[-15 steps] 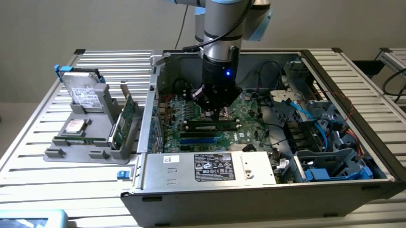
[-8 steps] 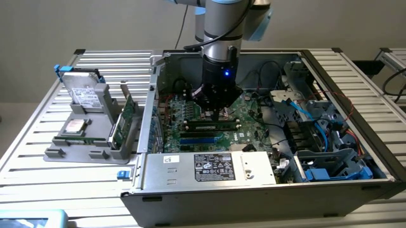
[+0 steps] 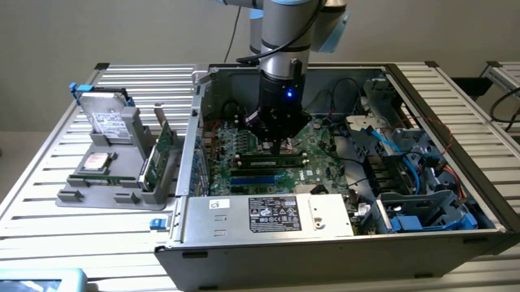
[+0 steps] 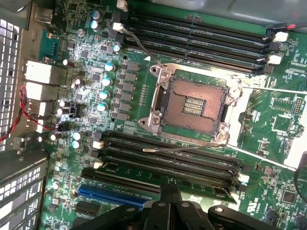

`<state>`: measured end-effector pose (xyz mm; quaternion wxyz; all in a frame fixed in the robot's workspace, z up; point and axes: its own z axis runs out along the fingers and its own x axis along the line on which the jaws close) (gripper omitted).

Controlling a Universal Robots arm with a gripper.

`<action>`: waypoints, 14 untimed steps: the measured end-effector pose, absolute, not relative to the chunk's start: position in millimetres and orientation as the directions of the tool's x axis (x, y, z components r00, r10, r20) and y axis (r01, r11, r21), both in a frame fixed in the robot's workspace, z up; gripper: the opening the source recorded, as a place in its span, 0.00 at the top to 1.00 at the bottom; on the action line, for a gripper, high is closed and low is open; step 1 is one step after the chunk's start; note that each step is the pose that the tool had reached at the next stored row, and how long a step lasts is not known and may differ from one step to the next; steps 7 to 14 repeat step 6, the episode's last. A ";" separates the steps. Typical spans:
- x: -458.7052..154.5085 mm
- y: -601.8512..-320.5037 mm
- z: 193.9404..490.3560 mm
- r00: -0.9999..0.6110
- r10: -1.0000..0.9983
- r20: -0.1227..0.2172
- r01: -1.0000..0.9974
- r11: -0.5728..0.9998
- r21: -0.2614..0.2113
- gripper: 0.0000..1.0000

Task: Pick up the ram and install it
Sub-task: 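Press down the ram until it locks into place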

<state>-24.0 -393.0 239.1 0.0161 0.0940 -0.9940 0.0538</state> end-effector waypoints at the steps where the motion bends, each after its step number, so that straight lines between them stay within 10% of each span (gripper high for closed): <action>1: -24.0 -393.0 239.0 -0.982 -0.185 0.041 -0.188 0.977 -0.104 0.89; 14: -24.0 -393.0 239.1 -0.982 -0.185 0.041 -0.188 0.977 -0.104 0.89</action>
